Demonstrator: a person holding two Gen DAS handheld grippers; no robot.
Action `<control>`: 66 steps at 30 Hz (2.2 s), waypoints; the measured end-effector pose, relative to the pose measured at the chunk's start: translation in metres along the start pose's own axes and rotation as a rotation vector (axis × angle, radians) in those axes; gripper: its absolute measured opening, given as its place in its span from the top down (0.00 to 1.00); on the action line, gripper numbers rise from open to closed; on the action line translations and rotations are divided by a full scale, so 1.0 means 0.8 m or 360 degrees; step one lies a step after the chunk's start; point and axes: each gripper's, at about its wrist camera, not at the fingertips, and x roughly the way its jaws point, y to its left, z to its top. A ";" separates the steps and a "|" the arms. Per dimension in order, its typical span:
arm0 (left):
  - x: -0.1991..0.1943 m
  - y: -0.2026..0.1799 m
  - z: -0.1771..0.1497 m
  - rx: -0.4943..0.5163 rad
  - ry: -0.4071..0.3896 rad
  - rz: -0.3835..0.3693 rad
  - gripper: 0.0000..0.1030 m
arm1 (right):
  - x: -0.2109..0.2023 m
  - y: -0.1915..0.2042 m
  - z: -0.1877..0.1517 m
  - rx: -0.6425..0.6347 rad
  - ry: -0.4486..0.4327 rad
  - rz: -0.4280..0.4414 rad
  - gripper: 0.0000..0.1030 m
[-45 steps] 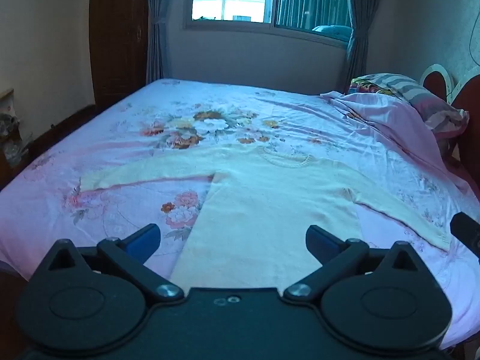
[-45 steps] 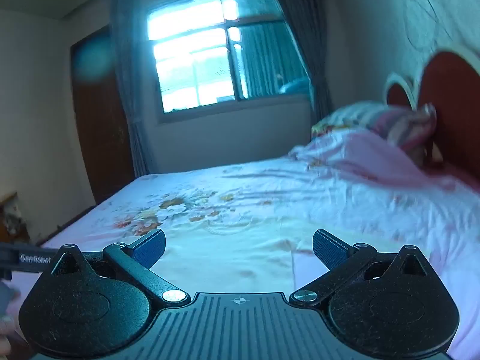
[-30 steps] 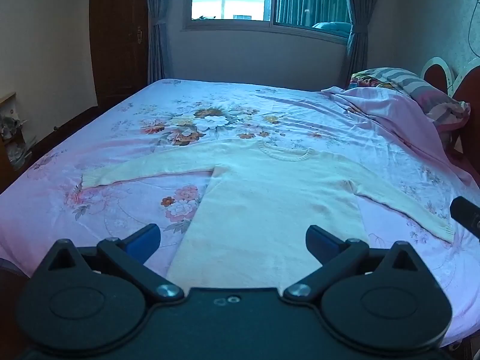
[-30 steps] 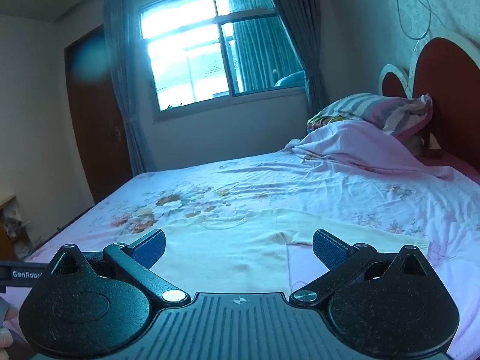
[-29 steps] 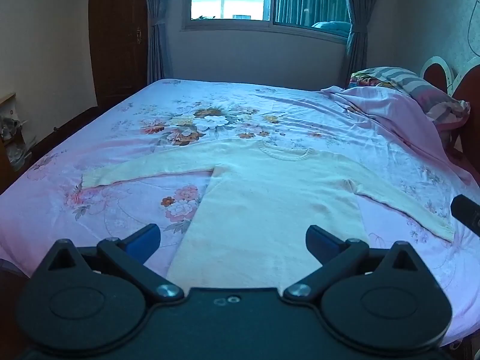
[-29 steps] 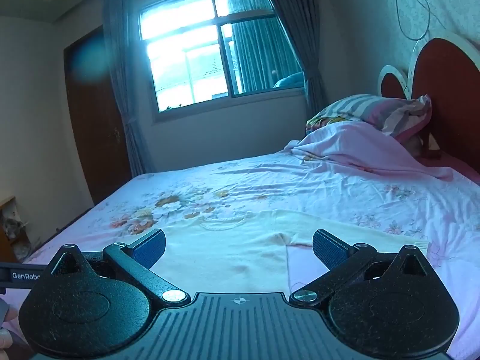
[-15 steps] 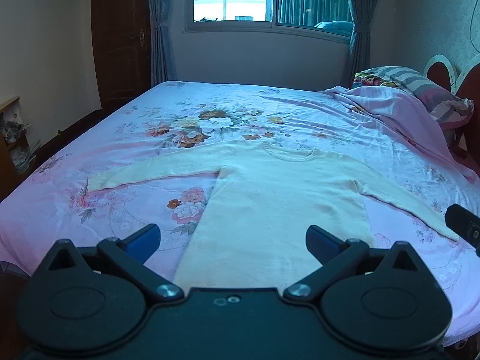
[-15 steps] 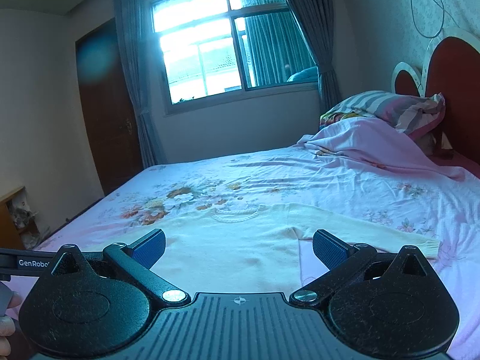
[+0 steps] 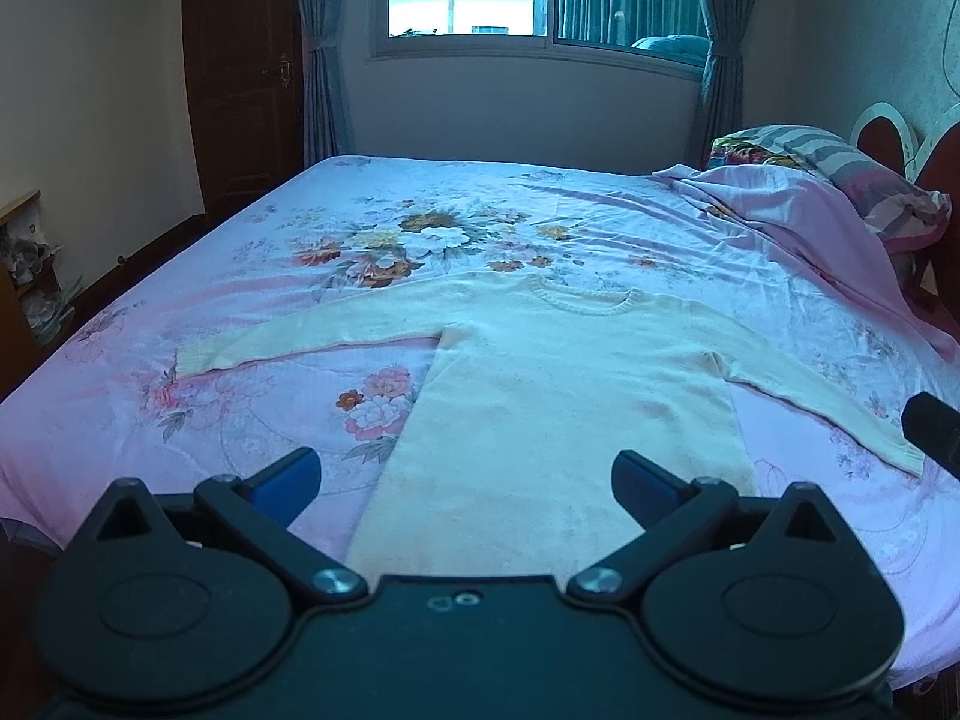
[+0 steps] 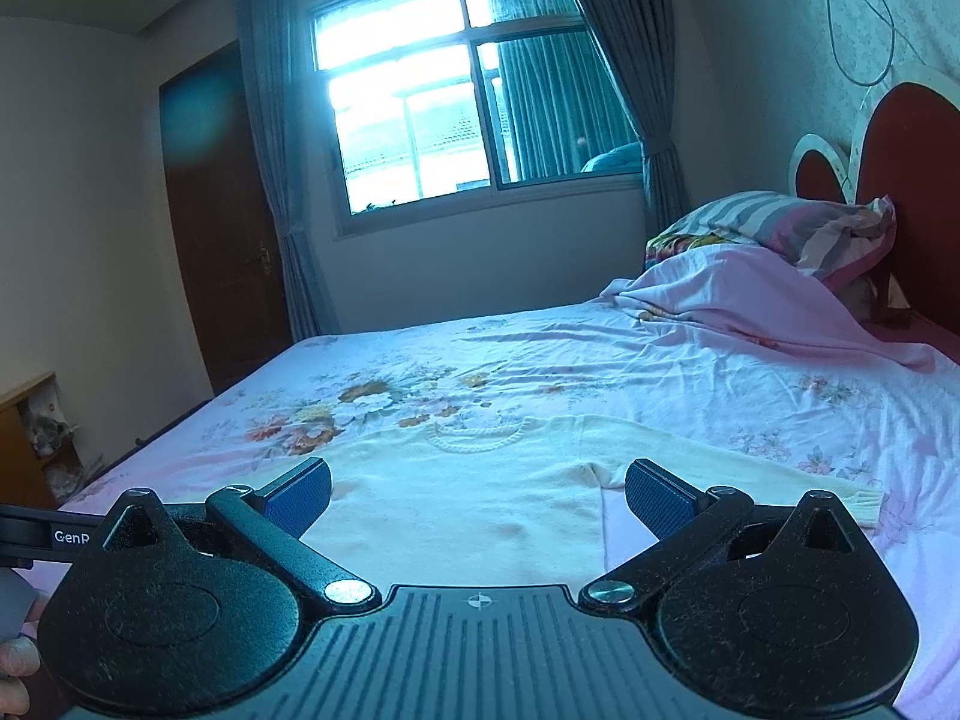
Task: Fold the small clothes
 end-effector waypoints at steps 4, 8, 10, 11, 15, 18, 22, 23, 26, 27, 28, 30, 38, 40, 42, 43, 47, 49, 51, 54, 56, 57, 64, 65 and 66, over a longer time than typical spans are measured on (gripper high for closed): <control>0.001 0.000 0.000 0.0002 0.0001 0.0001 0.01 | -0.001 -0.003 0.001 0.0006 0.0003 -0.0004 0.00; 0.001 0.000 -0.001 -0.0003 -0.0001 0.0005 0.01 | 0.000 -0.003 0.002 0.0003 0.0005 0.0002 0.00; 0.001 -0.001 -0.001 -0.0004 -0.0001 0.0007 0.01 | 0.001 -0.003 0.002 0.0002 0.0009 0.0001 0.00; 0.001 0.000 -0.001 -0.0004 -0.0001 0.0006 0.01 | 0.001 -0.003 0.003 0.0001 0.0010 0.0001 0.00; 0.001 0.000 -0.001 -0.0010 0.0001 0.0006 0.01 | 0.002 -0.003 0.002 0.0003 0.0012 0.0001 0.00; 0.002 0.002 -0.002 -0.0009 0.0001 0.0012 0.01 | 0.004 -0.003 0.001 0.0006 0.0016 -0.0002 0.00; 0.001 0.004 -0.003 -0.0011 -0.0001 0.0016 0.01 | 0.004 -0.004 0.002 0.0008 0.0009 -0.0005 0.00; 0.001 0.005 -0.004 -0.0012 -0.0002 0.0017 0.01 | 0.004 -0.003 0.002 0.0006 0.0007 -0.0006 0.00; 0.000 0.006 -0.005 -0.0018 -0.0002 0.0015 0.01 | 0.003 -0.001 0.001 -0.0001 0.0003 -0.0008 0.00; 0.000 0.006 -0.005 -0.0021 -0.0002 0.0015 0.01 | 0.003 -0.001 0.000 -0.0002 0.0004 -0.0008 0.00; 0.000 0.006 -0.005 -0.0019 -0.0002 0.0014 0.01 | 0.003 -0.001 0.000 0.0000 0.0003 -0.0006 0.00; 0.000 0.007 -0.005 -0.0018 -0.0002 0.0017 0.01 | 0.003 0.000 0.000 0.0000 0.0001 -0.0010 0.00; 0.001 0.007 -0.004 -0.0032 0.0011 0.0022 0.01 | 0.003 0.001 0.000 -0.0008 0.0012 -0.0005 0.00; 0.002 0.007 -0.004 -0.0036 0.0014 0.0021 0.01 | 0.003 0.001 0.001 -0.0008 0.0011 -0.0007 0.00; 0.003 0.007 -0.004 -0.0037 0.0014 0.0024 0.01 | 0.004 0.001 0.002 -0.0008 0.0014 -0.0009 0.00; 0.003 0.007 -0.004 -0.0037 0.0014 0.0024 0.01 | 0.005 0.001 0.002 -0.0008 0.0015 -0.0010 0.00; 0.005 0.007 -0.004 -0.0035 0.0018 0.0024 0.01 | 0.007 0.001 0.001 -0.0010 0.0022 -0.0013 0.00; 0.007 0.007 -0.005 -0.0036 0.0020 0.0027 0.01 | 0.007 0.001 0.001 -0.0010 0.0023 -0.0012 0.00; 0.010 0.008 -0.005 -0.0037 0.0024 0.0030 0.01 | 0.009 0.001 0.000 -0.0013 0.0025 -0.0014 0.00; 0.014 0.007 -0.005 -0.0036 0.0031 0.0039 0.01 | 0.013 0.001 -0.002 -0.0020 0.0031 -0.0028 0.00; 0.017 0.007 -0.006 -0.0036 0.0039 0.0044 0.01 | 0.017 0.003 -0.004 -0.0022 0.0037 -0.0037 0.00; 0.019 0.007 -0.007 -0.0036 0.0042 0.0047 0.01 | 0.019 0.002 -0.005 -0.0021 0.0043 -0.0038 0.00; 0.038 0.011 -0.006 -0.0038 0.0077 0.0071 0.01 | 0.031 -0.004 -0.016 -0.0026 0.0074 -0.0056 0.00; 0.041 0.012 -0.006 -0.0040 0.0084 0.0072 0.01 | 0.034 -0.005 -0.018 -0.0029 0.0080 -0.0060 0.00; 0.044 0.013 -0.006 -0.0045 0.0090 0.0071 0.01 | 0.035 -0.006 -0.021 -0.0033 0.0086 -0.0065 0.00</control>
